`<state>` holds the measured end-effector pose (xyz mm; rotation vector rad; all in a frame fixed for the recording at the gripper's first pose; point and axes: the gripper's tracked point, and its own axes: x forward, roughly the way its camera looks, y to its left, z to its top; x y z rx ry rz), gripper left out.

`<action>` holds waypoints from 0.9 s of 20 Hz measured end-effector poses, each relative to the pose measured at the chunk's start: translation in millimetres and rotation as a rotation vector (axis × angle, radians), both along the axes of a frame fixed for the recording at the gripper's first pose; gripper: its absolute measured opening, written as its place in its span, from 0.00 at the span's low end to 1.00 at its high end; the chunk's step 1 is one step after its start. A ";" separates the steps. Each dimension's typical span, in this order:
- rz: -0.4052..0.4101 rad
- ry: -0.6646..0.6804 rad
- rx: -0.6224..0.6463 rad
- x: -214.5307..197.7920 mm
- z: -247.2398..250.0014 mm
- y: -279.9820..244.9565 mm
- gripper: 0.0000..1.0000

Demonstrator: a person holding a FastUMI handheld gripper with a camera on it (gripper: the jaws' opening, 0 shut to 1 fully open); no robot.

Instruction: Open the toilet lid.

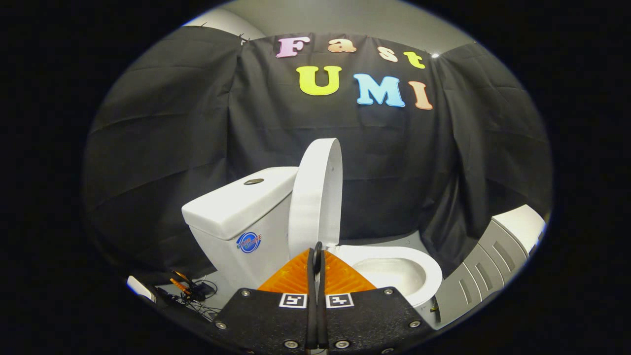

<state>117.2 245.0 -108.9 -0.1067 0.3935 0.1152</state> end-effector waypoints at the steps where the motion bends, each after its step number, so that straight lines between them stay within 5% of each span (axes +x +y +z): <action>1: 0.004 0.000 -0.001 1.2 -0.4 3.9 0.00; 18: 0.092 -0.012 -0.035 8.1 -9.0 59.9 0.00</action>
